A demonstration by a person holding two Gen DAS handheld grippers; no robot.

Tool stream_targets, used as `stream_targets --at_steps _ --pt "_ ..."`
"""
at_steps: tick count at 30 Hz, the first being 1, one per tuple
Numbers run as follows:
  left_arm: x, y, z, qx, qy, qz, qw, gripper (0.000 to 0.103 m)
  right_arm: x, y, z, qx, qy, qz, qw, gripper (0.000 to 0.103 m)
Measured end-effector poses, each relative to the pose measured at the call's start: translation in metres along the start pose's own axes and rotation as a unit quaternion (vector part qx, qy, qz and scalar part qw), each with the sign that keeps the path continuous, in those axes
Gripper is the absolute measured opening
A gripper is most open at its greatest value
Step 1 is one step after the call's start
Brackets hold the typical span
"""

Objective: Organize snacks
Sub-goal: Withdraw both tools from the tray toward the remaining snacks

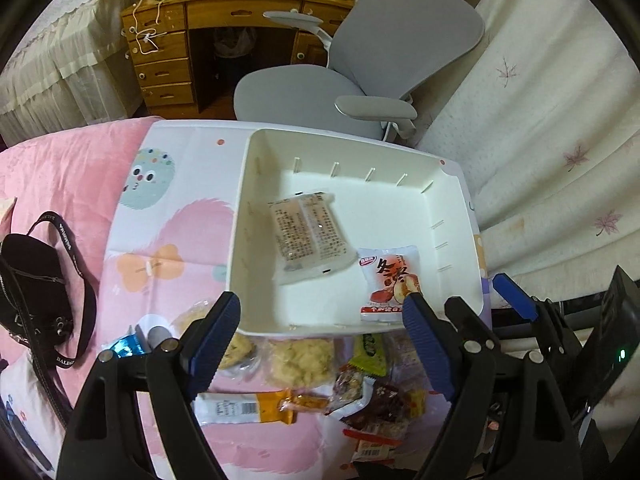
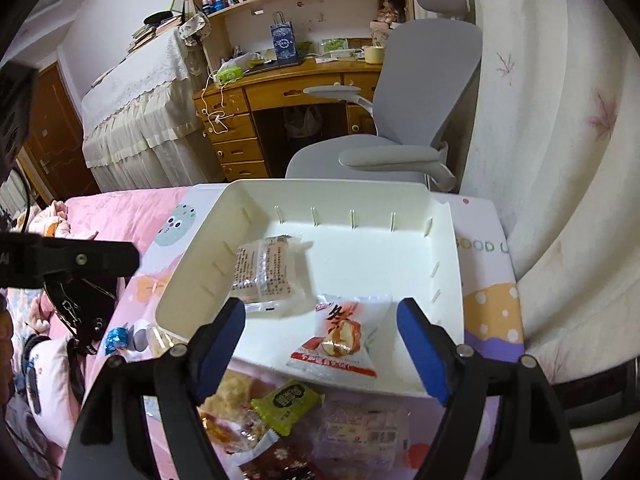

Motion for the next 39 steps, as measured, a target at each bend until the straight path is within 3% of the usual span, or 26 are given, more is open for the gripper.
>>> stream_targets --at_steps 7,16,29,39 --pt "-0.032 0.02 0.022 0.004 -0.004 0.001 1.0 0.082 -0.001 0.007 0.014 -0.021 -0.06 -0.017 0.998 0.079" --pt "-0.078 0.043 0.055 -0.007 -0.014 0.011 0.9998 0.082 -0.008 0.023 0.057 -0.048 -0.14 0.012 0.989 0.079" --pt "-0.125 0.058 0.099 -0.021 -0.086 0.03 0.9956 0.082 -0.05 0.059 0.14 -0.05 -0.224 0.062 0.971 0.079" --pt "-0.166 0.048 0.125 -0.022 -0.147 0.023 0.9886 0.082 -0.082 0.068 0.204 -0.053 -0.294 0.1 0.949 0.079"
Point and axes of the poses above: each gripper's, at about its wrist camera, not at the fingertips, and y roughly against the way its jaws point, x to its right, z to its underside, the point moved 4 cm from there along -y, roughly the way its jaws point, and after that the axes turned 3 degrees about -x, right-handed, at the moved point
